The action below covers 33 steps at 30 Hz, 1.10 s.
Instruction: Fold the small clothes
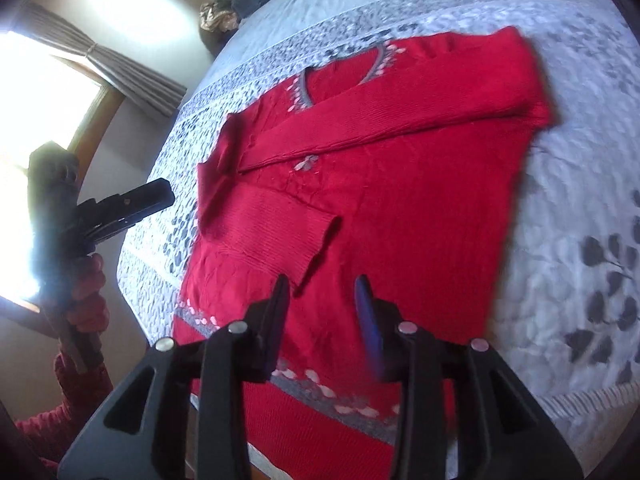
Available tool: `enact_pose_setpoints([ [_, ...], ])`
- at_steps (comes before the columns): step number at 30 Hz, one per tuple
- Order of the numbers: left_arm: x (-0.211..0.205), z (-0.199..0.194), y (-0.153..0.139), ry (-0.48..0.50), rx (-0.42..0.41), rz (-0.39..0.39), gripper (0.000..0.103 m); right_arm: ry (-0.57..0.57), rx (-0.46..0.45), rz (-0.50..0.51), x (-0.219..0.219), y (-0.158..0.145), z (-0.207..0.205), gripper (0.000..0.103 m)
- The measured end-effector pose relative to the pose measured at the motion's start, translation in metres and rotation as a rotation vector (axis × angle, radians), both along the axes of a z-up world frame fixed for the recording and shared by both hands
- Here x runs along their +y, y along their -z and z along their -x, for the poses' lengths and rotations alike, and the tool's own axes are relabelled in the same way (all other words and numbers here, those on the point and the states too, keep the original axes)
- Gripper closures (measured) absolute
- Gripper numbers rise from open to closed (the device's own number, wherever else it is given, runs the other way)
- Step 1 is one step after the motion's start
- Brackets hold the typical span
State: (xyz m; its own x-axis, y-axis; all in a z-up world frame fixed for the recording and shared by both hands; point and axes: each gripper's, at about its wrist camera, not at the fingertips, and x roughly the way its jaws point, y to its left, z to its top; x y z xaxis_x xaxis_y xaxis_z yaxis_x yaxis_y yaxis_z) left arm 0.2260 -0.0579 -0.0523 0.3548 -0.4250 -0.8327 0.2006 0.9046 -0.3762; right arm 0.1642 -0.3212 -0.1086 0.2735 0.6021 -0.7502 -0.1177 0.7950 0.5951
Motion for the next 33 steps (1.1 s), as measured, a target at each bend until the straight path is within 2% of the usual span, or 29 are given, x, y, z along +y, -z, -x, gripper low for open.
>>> enact_pose_setpoints([
  [3, 0.046, 0.0, 0.011, -0.115, -0.01, -0.065, 0.046, -0.03, 0.067, -0.052, 0.024, 0.021, -0.016, 0.068],
  [6, 0.082, 0.001, 0.02, -0.195, -0.007, -0.093, 0.046, -0.025, 0.149, -0.103, 0.039, 0.045, -0.031, 0.068],
  [11, 0.126, 0.003, 0.036, -0.261, 0.005, -0.111, 0.046, 0.024, 0.247, -0.193, 0.051, 0.079, -0.046, 0.07],
  [13, 0.136, 0.002, 0.043, -0.278, 0.018, -0.108, 0.045, 0.022, 0.258, -0.215, 0.056, 0.086, -0.052, 0.084],
  [14, 0.139, 0.0, 0.046, -0.289, 0.025, -0.104, 0.045, 0.022, 0.265, -0.221, 0.057, 0.088, -0.055, 0.095],
  [15, 0.143, -0.002, 0.049, -0.298, 0.032, -0.101, 0.045, 0.019, 0.266, -0.236, 0.057, 0.087, -0.058, 0.096],
  [18, 0.151, -0.008, 0.056, -0.318, 0.038, -0.104, 0.045, 0.018, 0.197, -0.246, 0.046, 0.063, -0.068, 0.097],
  [22, 0.155, -0.021, 0.059, -0.346, 0.034, -0.113, 0.043, 0.016, 0.064, -0.231, 0.018, 0.003, -0.091, 0.098],
  [25, 0.149, -0.038, 0.06, -0.368, 0.014, -0.139, 0.043, 0.023, -0.054, -0.153, -0.014, -0.051, -0.115, 0.098],
  [28, 0.139, -0.058, 0.063, -0.383, -0.016, -0.193, 0.043, 0.043, -0.139, -0.065, -0.044, -0.083, -0.132, 0.098],
  [31, 0.124, -0.081, 0.07, -0.387, -0.041, -0.255, 0.042, 0.087, -0.167, 0.001, -0.073, -0.085, -0.145, 0.098],
  [32, 0.119, -0.088, 0.074, -0.381, -0.039, -0.268, 0.042, 0.098, -0.168, 0.027, -0.081, -0.079, -0.148, 0.098],
  [33, 0.113, -0.094, 0.079, -0.371, -0.032, -0.281, 0.042, 0.128, -0.132, 0.063, -0.091, -0.063, -0.152, 0.097],
])
